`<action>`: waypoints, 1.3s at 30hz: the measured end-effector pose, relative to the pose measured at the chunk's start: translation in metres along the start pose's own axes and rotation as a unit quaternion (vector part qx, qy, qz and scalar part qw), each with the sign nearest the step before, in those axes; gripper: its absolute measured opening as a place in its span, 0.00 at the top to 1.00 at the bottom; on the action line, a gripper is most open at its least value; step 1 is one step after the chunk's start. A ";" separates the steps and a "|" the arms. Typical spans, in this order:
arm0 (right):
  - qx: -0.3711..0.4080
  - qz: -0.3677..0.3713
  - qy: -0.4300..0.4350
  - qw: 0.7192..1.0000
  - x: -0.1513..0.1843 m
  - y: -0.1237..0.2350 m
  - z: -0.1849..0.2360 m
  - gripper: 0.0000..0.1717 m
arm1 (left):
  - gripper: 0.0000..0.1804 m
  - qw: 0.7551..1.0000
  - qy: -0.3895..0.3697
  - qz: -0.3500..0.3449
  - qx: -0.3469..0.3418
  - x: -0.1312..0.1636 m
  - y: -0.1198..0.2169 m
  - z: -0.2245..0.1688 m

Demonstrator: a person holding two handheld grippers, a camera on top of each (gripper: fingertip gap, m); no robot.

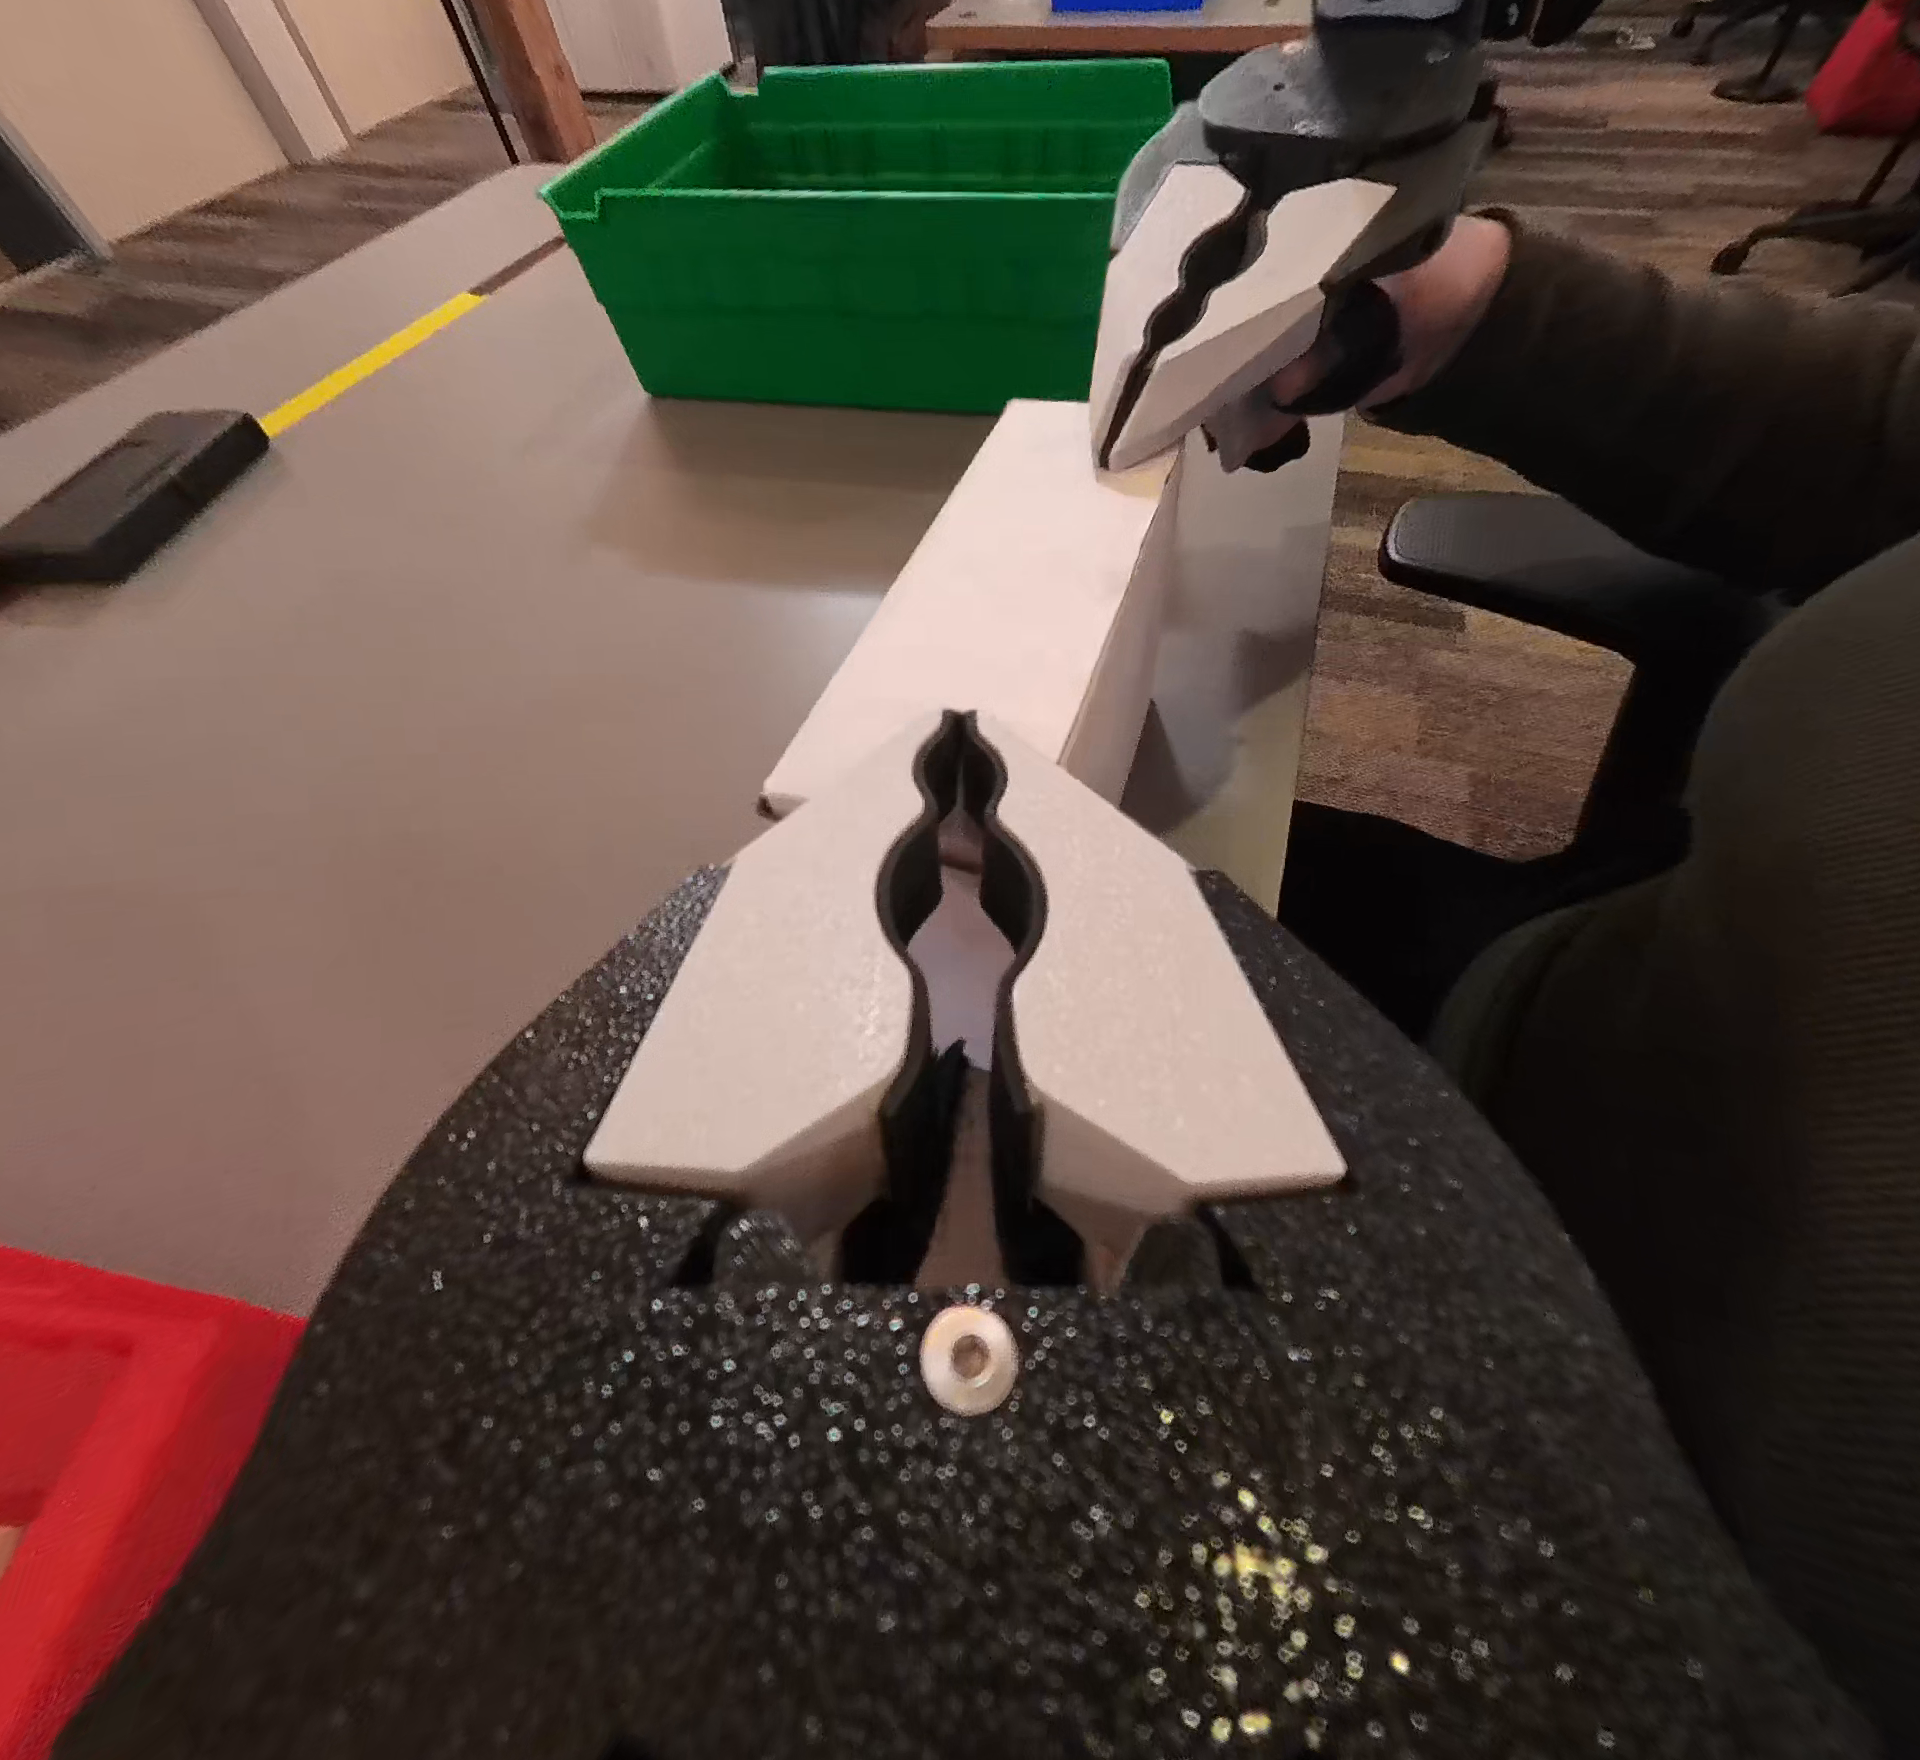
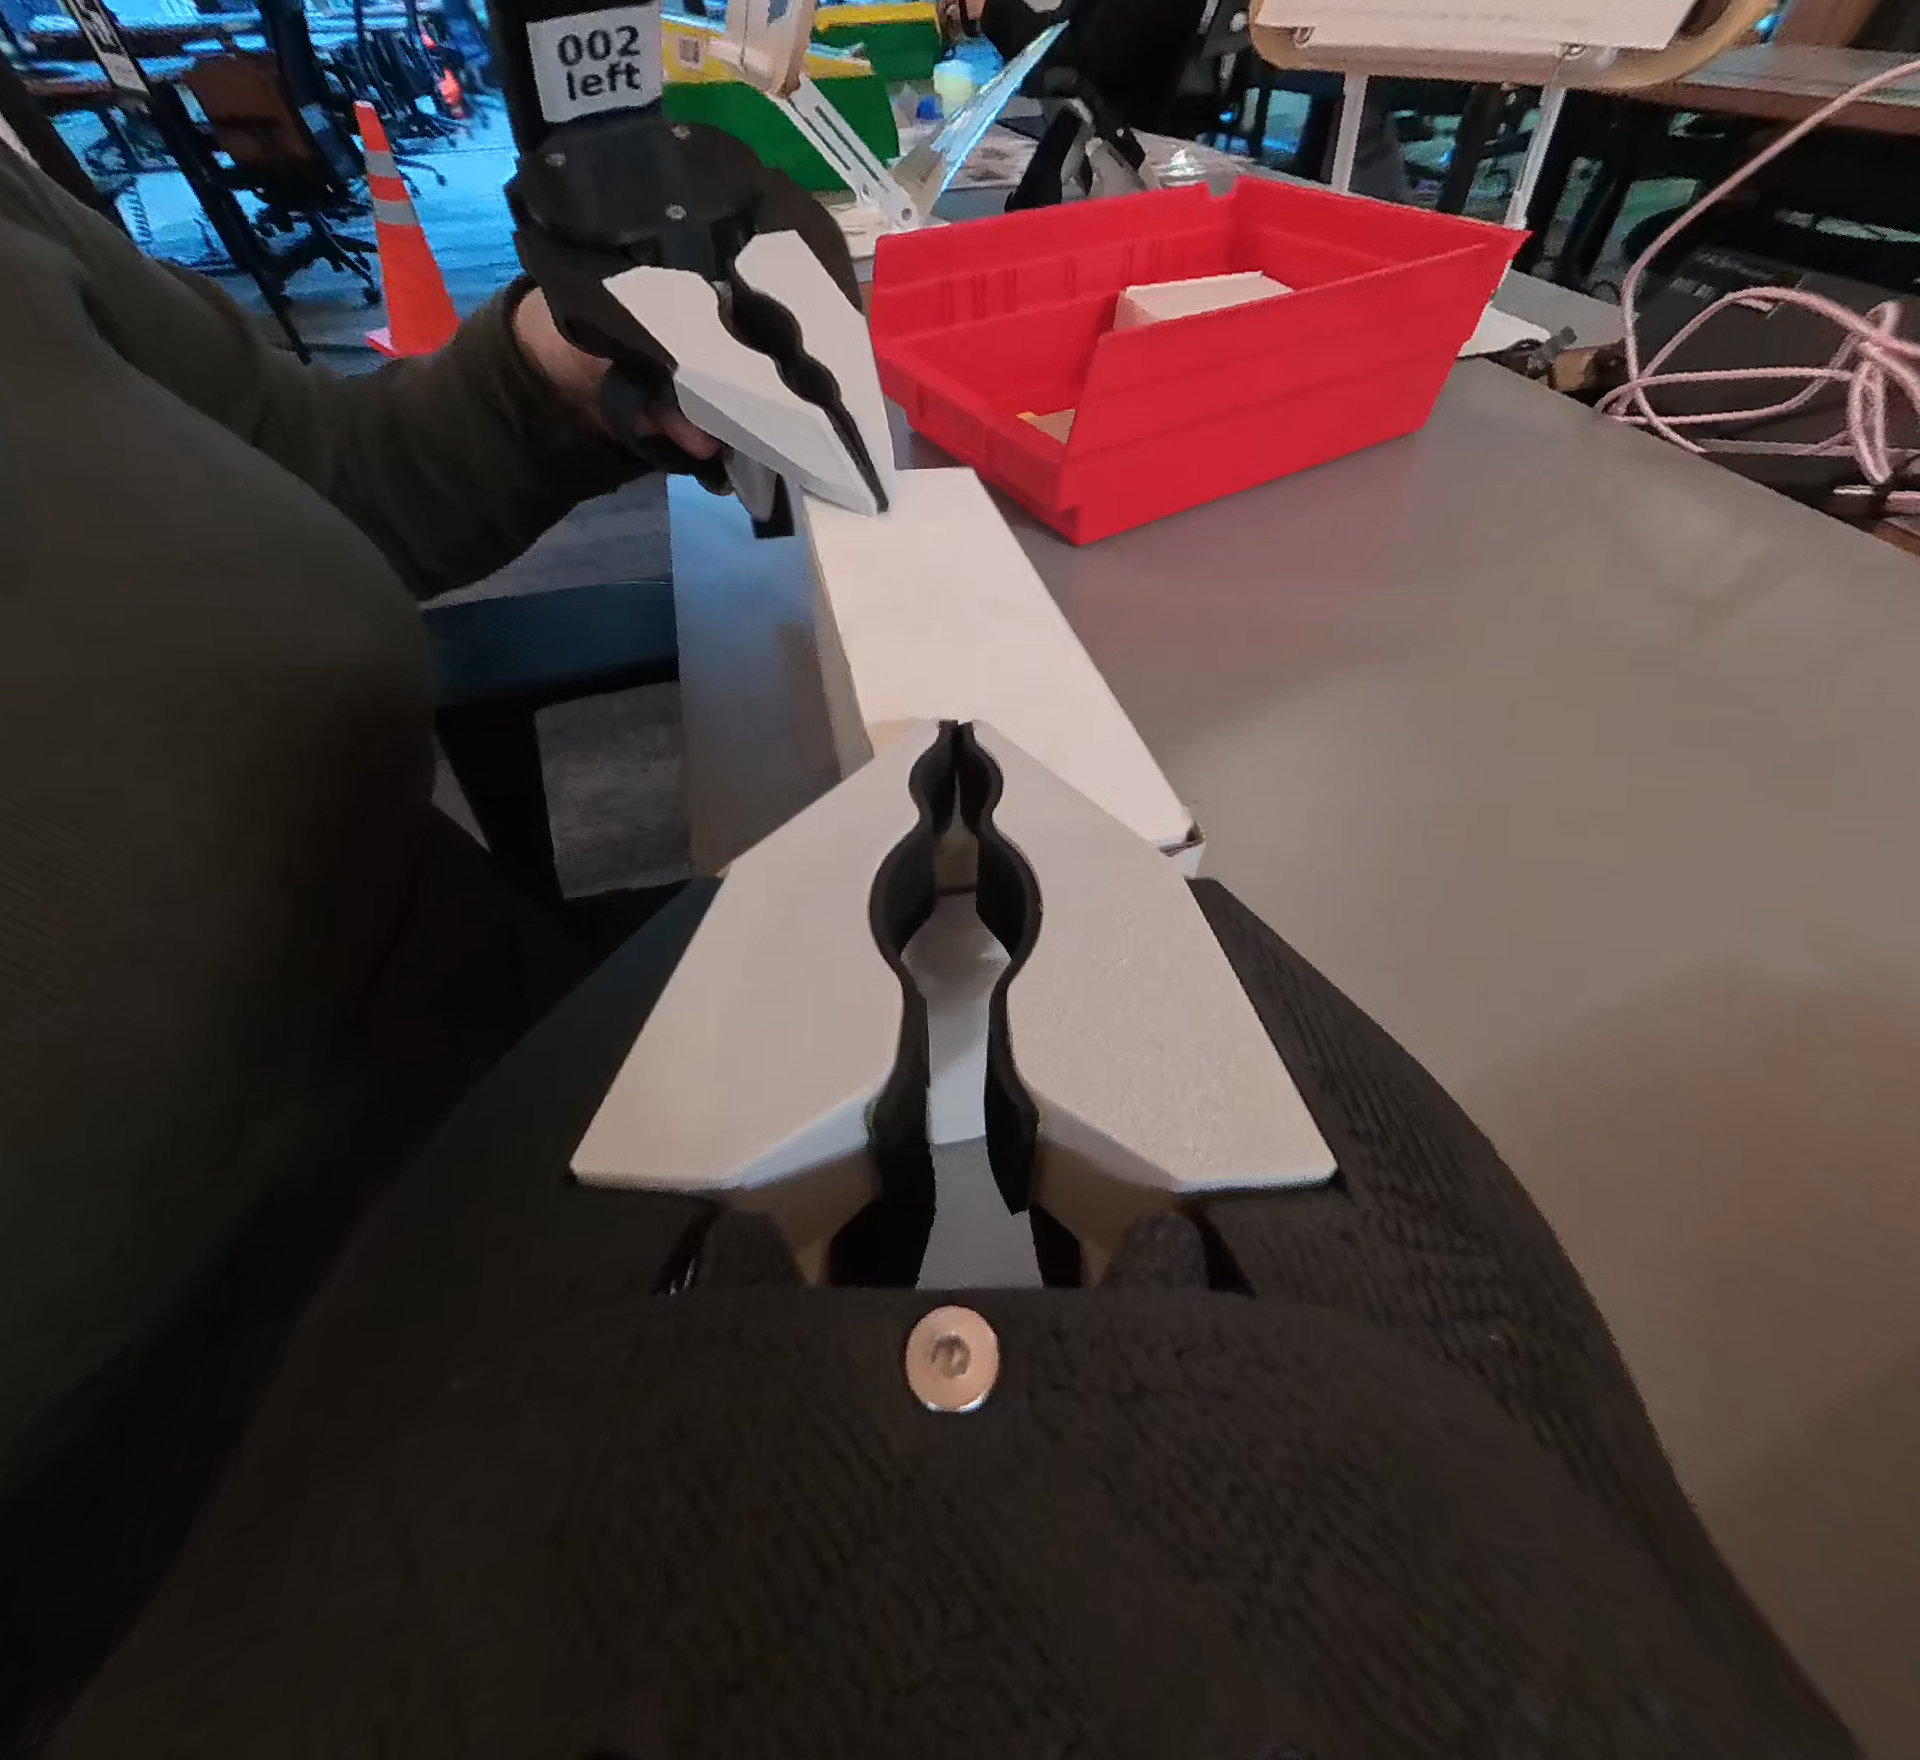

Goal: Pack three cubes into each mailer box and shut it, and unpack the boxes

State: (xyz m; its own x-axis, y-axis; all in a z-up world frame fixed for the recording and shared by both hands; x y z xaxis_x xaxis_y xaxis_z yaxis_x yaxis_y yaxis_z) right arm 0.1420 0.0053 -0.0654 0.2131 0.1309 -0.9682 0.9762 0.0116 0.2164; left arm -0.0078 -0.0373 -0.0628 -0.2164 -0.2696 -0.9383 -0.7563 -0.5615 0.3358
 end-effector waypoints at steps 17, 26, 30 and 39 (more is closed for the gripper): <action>-0.111 0.314 0.145 0.932 -0.017 -0.066 0.012 0.38 | 1.00 0.873 -0.133 -0.382 -0.273 -0.066 0.061 0.042; -0.215 0.473 0.151 0.841 0.014 -0.082 0.004 0.58 | 1.00 0.881 -0.158 -0.366 -0.255 -0.029 0.029 0.042; -0.168 0.450 0.228 0.847 -0.002 -0.052 -0.001 0.58 | 1.00 0.886 -0.127 -0.362 -0.261 -0.020 0.030 0.051; 0.177 0.441 0.393 0.788 -0.090 0.109 -0.131 0.58 | 1.00 0.895 -0.133 -0.332 -0.266 -0.017 0.018 0.054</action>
State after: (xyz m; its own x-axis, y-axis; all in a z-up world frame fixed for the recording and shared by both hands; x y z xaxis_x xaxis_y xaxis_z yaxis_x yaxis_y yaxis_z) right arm 0.2240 0.1245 0.0615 0.8596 0.5079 -0.0555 0.4426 -0.6859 0.5776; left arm -0.0513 -0.0007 -0.0456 -0.0206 0.4183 -0.9081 -0.3865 -0.8410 -0.3787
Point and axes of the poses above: each gripper's, where its closed fingertips meet, y back along the fingers, x out of its underside, z = x × y across the jaws, the point moved 4 cm from there along y, back along the fingers, and after that the axes turned 9 degrees about y, right-handed, at the moved point
